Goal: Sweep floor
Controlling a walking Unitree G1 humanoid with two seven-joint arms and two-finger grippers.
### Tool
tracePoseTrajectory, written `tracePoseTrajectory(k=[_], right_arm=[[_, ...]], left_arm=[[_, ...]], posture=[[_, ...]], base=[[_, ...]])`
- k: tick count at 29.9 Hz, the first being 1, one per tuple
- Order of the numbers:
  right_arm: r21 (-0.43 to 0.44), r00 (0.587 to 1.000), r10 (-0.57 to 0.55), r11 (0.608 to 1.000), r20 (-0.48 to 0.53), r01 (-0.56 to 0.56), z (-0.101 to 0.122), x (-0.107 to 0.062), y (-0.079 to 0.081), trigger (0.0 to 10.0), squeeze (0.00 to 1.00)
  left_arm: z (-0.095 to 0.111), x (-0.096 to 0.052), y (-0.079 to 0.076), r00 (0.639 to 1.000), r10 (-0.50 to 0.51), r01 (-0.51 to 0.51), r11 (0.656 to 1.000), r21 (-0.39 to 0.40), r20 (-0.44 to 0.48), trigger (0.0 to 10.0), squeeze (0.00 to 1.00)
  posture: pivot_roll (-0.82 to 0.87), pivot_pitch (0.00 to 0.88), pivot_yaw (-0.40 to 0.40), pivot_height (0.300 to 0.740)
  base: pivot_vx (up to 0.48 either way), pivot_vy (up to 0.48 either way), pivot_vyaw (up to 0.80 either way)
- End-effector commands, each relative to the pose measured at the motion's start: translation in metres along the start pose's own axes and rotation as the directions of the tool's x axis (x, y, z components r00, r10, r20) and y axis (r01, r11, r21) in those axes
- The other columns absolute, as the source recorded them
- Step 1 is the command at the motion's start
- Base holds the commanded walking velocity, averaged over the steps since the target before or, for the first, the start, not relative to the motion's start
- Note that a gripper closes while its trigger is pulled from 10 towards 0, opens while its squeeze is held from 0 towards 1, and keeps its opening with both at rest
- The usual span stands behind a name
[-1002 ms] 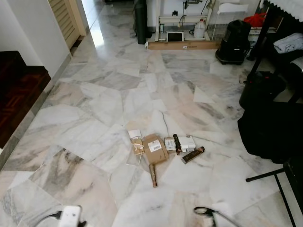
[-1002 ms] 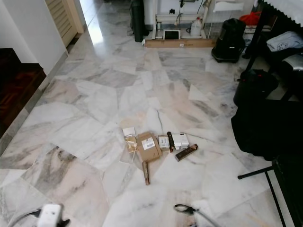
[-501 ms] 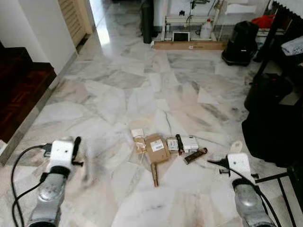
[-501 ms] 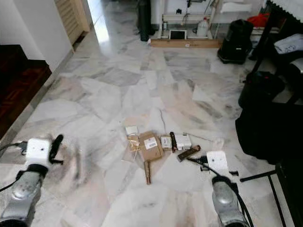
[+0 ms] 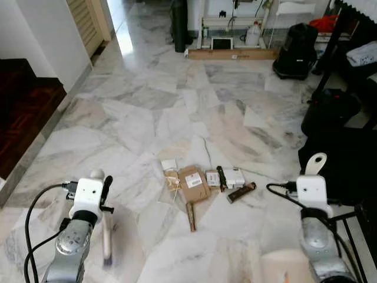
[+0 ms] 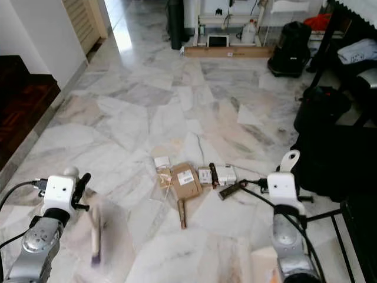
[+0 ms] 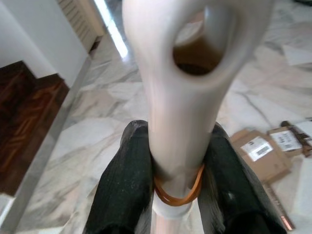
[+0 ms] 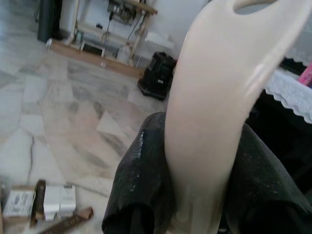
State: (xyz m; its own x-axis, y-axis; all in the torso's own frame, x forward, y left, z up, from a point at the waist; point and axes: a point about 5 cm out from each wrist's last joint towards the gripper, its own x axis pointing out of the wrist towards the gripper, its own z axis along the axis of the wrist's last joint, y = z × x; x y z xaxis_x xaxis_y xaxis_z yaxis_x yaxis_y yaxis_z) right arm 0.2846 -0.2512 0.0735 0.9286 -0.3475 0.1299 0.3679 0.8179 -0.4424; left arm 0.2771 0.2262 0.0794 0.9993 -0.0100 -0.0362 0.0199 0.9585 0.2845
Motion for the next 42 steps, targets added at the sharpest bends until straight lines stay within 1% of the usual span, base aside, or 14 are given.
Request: tracePoseTrajectory(k=[1, 2, 3, 4, 6, 7, 8, 11, 13, 21, 30, 31, 35, 42], right_arm=[[0.044, 0.999, -0.024, 0.999, 0.046, 0.022, 0.011, 0.002, 0.002, 10.0, 0.00], [0.087, 0.999, -0.022, 0.996, 0.044, 0.018, 0.013, 0.002, 0.005, 10.0, 0.00], [0.113, 0.999, -0.022, 0.993, 0.040, 0.018, 0.013, 0.002, 0.006, 10.0, 0.00], [0.181, 1.000, -0.027, 0.983, 0.013, 0.025, 0.011, 0.001, 0.009, 10.0, 0.00], [0.216, 0.998, -0.034, 0.975, -0.047, 0.043, 0.006, 0.000, 0.012, 10.0, 0.00], [0.253, 0.997, -0.045, 0.966, -0.067, 0.060, 0.004, 0.000, 0.013, 10.0, 0.00], [0.268, 0.996, -0.047, 0.961, -0.077, 0.066, 0.003, -0.001, 0.013, 10.0, 0.00], [0.279, 0.993, -0.055, 0.957, -0.109, 0.084, -0.002, -0.001, 0.015, 10.0, 0.00], [0.284, 0.991, -0.050, 0.955, -0.123, 0.084, -0.005, -0.003, 0.016, 10.0, 0.00], [0.282, 0.991, -0.040, 0.957, -0.125, 0.074, -0.008, -0.004, 0.018, 10.0, 0.00], [0.373, 0.996, 0.032, 0.928, -0.085, 0.002, 0.001, -0.003, 0.034, 10.0, 0.00], [0.389, 0.996, 0.064, 0.921, -0.055, -0.038, 0.005, -0.005, 0.041, 10.0, 0.00], [0.394, 0.996, 0.089, 0.917, -0.033, -0.069, 0.007, -0.007, 0.046, 10.0, 0.00], [0.357, 0.990, 0.137, 0.927, -0.035, -0.116, 0.003, -0.010, 0.052, 10.0, 0.00]], left_arm=[[0.024, 0.008, 0.001, 0.995, -0.015, 0.016, 1.000, -0.002, 0.096, 10.0, 0.00], [0.027, 0.009, -0.001, 0.994, -0.020, 0.025, 0.999, -0.037, 0.106, 10.0, 0.00], [0.028, 0.009, -0.002, 0.994, -0.022, 0.028, 0.998, -0.053, 0.111, 10.0, 0.00], [0.029, 0.010, -0.004, 0.993, -0.028, 0.037, 0.996, -0.080, 0.117, 10.0, 0.00], [0.027, 0.011, -0.005, 0.994, -0.030, 0.040, 0.995, -0.093, 0.106, 10.0, 0.00], [0.026, 0.011, -0.006, 0.994, -0.035, 0.045, 0.995, -0.095, 0.102, 10.0, 0.00], [0.026, 0.011, -0.007, 0.994, -0.040, 0.050, 0.994, -0.100, 0.102, 10.0, 0.00], [0.026, 0.011, -0.009, 0.994, -0.050, 0.060, 0.992, -0.110, 0.099, 10.0, 0.00], [0.025, 0.011, -0.013, 0.993, -0.078, 0.089, 0.988, -0.124, 0.093, 10.0, 0.00], [0.023, 0.012, -0.017, 0.990, -0.100, 0.112, 0.986, -0.121, 0.095, 10.0, 0.00], [0.025, 0.019, -0.024, 0.988, -0.090, 0.112, 0.978, -0.176, 0.124, 10.0, 0.00], [0.025, 0.023, -0.029, 0.988, -0.097, 0.119, 0.976, -0.180, 0.123, 10.0, 0.00], [0.027, 0.026, -0.033, 0.987, -0.099, 0.122, 0.975, -0.187, 0.130, 10.0, 0.00], [0.029, 0.030, -0.034, 0.984, -0.111, 0.138, 0.972, -0.193, 0.142, 10.0, 0.00]], posture=[[0.03, 0.067, 0.046, 0.740], [0.03, 0.067, 0.048, 0.740], [0.03, 0.067, 0.048, 0.740], [0.03, 0.066, 0.048, 0.740], [0.03, 0.067, 0.049, 0.740], [0.03, 0.067, 0.049, 0.740], [0.03, 0.067, 0.049, 0.740], [0.04, 0.065, 0.050, 0.740], [0.04, 0.064, 0.050, 0.740], [0.04, 0.056, 0.051, 0.740], [0.04, 0.042, 0.053, 0.740], [0.03, 0.041, 0.052, 0.740], [0.03, 0.046, 0.050, 0.740], [0.03, 0.069, 0.046, 0.740]], base=[[0.000, 0.000, 0.00], [0.000, 0.000, 0.00], [0.000, 0.000, 0.00], [0.000, 0.000, 0.00], [0.000, 0.000, 0.00], [0.000, 0.000, 0.00], [0.000, 0.000, 0.00], [0.000, 0.000, 0.00], [0.000, 0.000, 0.00], [0.000, 0.000, 0.00], [0.000, 0.000, 0.00], [0.000, 0.000, 0.00], [0.000, 0.000, 0.00], [0.000, 0.000, 0.00]])
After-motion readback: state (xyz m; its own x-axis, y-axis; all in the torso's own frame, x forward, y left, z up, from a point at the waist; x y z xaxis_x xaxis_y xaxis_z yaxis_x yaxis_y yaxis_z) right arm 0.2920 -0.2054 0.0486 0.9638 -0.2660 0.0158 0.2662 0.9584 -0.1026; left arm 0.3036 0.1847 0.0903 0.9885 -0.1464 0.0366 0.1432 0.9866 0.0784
